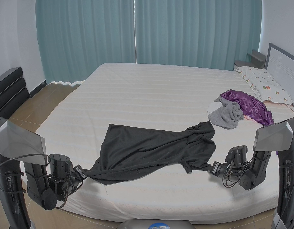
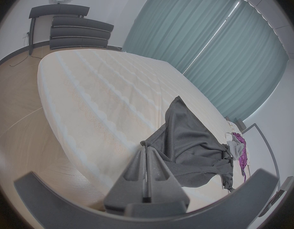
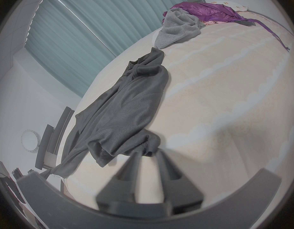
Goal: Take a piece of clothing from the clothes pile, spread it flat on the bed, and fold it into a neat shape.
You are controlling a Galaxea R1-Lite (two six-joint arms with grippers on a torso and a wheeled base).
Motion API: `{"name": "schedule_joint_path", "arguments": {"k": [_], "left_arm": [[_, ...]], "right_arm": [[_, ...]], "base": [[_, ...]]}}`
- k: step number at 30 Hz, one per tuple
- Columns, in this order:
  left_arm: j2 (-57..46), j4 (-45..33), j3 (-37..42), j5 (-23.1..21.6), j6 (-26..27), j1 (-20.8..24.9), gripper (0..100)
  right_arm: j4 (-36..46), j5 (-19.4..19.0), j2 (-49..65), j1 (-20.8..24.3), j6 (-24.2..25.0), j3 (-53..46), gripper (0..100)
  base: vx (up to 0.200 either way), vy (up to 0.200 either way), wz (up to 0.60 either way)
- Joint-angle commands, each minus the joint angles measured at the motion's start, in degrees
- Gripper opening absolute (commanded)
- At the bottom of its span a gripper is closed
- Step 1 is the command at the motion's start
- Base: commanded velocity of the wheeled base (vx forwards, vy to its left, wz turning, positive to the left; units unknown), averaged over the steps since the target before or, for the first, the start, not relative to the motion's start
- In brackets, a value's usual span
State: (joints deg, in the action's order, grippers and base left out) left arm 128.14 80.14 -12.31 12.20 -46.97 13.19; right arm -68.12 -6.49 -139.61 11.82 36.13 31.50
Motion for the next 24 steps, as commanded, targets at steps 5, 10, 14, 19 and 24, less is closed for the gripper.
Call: {"name": "schedule_joint_path", "arguments": {"k": [5, 10, 14, 19, 24], "left_arm": [[-0.3, 0.0, 0.2, 0.0, -0.1, 0.0, 0], [-0.3, 0.0, 0.2, 0.0, 0.0, 0.0, 0], [-0.3, -0.1, 0.4, 0.0, 0.0, 0.1, 0], [-0.4, -0.1, 0.8, 0.0, 0.5, 0.3, 0], [-1.4, 0.0, 2.7, -0.1, 2.6, 0.7, 0]], "right_arm": [[0.0, 0.1, 1.4, -0.4, 0.0, -1.3, 0], [-0.1, -0.1, 4.7, -0.5, 0.0, -3.9, 0], [-0.1, -0.3, 8.2, -0.5, 0.0, -7.1, 0], [-0.5, -0.6, 13.6, -1.5, -0.3, -13.5, 0], [-0.8, -1.7, 19.9, -2.3, -0.5, -20.6, 0]], "base": [[0.000, 0.000, 0.00], [0.000, 0.000, 0.00], [0.000, 0.000, 0.00], [0.000, 0.000, 0.00], [0.000, 0.000, 0.00]]}}
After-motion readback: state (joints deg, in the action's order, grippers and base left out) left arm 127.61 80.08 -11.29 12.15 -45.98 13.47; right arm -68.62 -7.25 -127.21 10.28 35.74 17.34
